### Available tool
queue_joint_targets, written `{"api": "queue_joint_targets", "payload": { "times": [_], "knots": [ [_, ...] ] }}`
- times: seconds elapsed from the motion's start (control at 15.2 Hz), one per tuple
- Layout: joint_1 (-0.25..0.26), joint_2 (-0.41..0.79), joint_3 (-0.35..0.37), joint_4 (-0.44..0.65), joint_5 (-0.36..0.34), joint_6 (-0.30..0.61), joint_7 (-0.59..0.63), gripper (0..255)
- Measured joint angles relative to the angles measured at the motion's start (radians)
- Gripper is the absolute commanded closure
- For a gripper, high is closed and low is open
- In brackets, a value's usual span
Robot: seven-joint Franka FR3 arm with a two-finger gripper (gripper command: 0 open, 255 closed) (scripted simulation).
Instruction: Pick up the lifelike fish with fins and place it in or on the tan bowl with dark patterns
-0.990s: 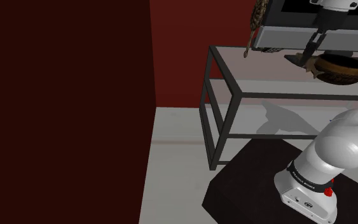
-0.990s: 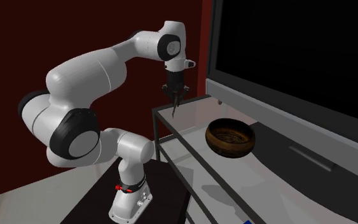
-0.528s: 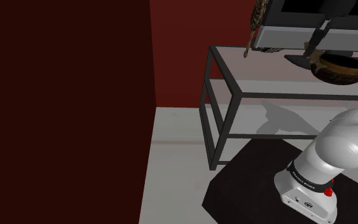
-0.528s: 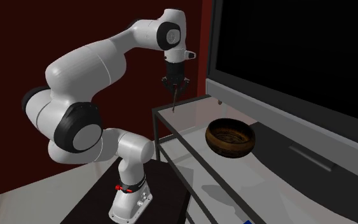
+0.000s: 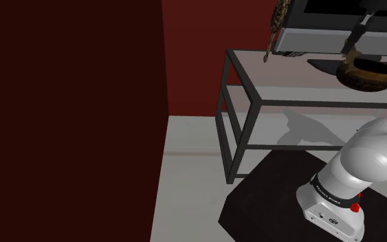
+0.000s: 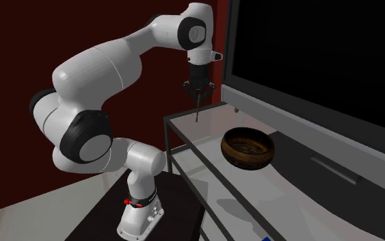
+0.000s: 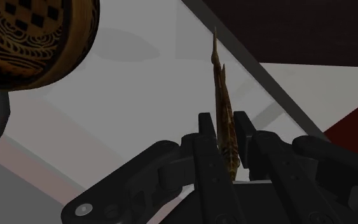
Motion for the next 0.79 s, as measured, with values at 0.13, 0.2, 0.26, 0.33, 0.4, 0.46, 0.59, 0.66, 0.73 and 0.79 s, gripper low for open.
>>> {"api": "queue_joint_targets", "payload": {
  "times": [0.13, 0.2, 0.26, 0.33, 0.4, 0.46, 0.59, 0.66, 0.73, 0.79],
  "knots": [
    [-0.003, 0.011, -0.047, 0.016, -0.032, 0.006, -0.045, 255],
    [-0.002, 0.021, -0.070, 0.026, -0.046, 0.011, -0.066, 255],
    [0.000, 0.038, -0.096, 0.048, -0.059, 0.012, -0.090, 255],
    [0.000, 0.048, -0.125, 0.067, -0.076, 0.011, -0.120, 255],
    [0.002, 0.058, -0.148, 0.081, -0.089, 0.015, -0.142, 255],
    [0.004, 0.070, -0.176, 0.099, -0.103, 0.017, -0.169, 255],
    [0.010, 0.094, -0.228, 0.126, -0.128, 0.030, -0.215, 255],
    [0.020, 0.120, -0.261, 0.152, -0.136, 0.040, -0.240, 255],
    [0.023, 0.130, -0.284, 0.169, -0.145, 0.041, -0.263, 255],
    [0.029, 0.146, -0.314, 0.191, -0.155, 0.045, -0.290, 255]
  ]
}}
